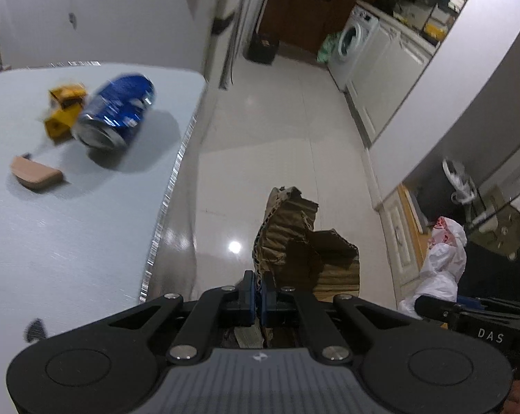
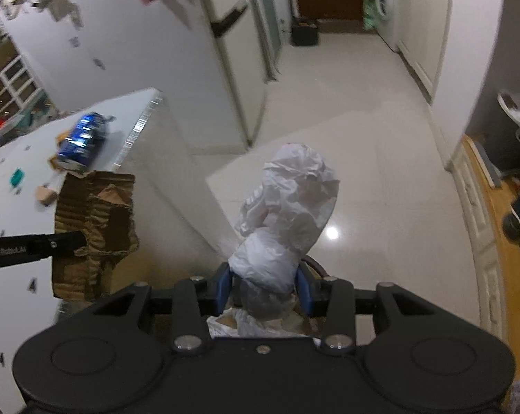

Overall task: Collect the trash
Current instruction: 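Carry the cardboard piece and tissue bundle off the table to above the bin, then open the right tool over the bin while the left tool releases the cardboard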

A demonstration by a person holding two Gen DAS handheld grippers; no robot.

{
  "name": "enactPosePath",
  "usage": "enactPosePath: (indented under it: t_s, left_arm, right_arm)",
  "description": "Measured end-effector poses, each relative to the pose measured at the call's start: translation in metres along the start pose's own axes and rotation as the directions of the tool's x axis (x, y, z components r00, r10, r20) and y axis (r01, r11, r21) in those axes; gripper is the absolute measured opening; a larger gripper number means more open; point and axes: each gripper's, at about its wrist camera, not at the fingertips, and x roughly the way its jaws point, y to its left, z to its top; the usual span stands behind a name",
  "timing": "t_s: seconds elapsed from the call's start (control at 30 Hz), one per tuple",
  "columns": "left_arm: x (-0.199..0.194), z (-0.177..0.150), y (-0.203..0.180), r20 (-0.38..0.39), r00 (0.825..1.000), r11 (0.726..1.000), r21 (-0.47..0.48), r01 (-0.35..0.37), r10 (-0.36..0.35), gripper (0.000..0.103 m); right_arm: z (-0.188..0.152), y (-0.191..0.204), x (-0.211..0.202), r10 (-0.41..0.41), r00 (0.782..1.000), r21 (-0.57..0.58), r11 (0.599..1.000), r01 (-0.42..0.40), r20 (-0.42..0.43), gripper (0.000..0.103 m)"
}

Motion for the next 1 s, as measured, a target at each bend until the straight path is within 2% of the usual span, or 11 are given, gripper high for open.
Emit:
enactPosePath:
  t_s: [0.27, 0.4, 0.53, 0.63, 0.77, 0.87, 1.0]
  left_arm:
    - [0.049, -0.009, -0.012, -0.112, 0.994, 1.0, 0.02, 0.004, -0.002, 0.002]
    - [0.075, -0.011, -0.014, -0.163, 0.987, 1.0, 0.018, -0.002, 0.005, 0.002]
    - [0.099, -0.012, -0.015, -0.209, 0.978, 1.0, 0.01, -0.002, 0.004, 0.002]
    - [0.115, -0.012, -0.02, -0.237, 0.972, 1.0, 0.02, -0.007, 0.011, 0.002]
    - [0.135, -0.011, -0.025, -0.263, 0.964, 0.999, 0.034, -0.018, 0.027, 0.002]
    - [0.148, -0.009, -0.028, -0.279, 0.959, 0.999, 0.045, -0.03, 0.041, 0.002]
    - [0.165, -0.008, -0.025, -0.3, 0.953, 0.998, 0.05, -0.039, 0.052, 0.002]
  right_arm:
    - [-0.017, -0.044, 0.04, -0.044, 0.993, 0.101, 0.993, 0.055, -0.107, 0.041]
    - [-0.025, -0.055, 0.07, -0.014, 0.985, 0.16, 0.986, 0.042, -0.173, 0.041]
    - [-0.033, -0.064, 0.105, 0.052, 0.97, 0.257, 0.966, 0.011, -0.236, 0.041]
    - [-0.041, -0.072, 0.137, 0.112, 0.953, 0.367, 0.93, 0.0, -0.283, 0.041]
    - [-0.058, -0.082, 0.175, 0.173, 0.928, 0.52, 0.854, 0.025, -0.329, 0.041]
    - [-0.07, -0.086, 0.196, 0.179, 0.916, 0.569, 0.82, 0.063, -0.36, 0.043]
    - [-0.084, -0.088, 0.218, 0.17, 0.898, 0.595, 0.795, 0.119, -0.407, 0.043]
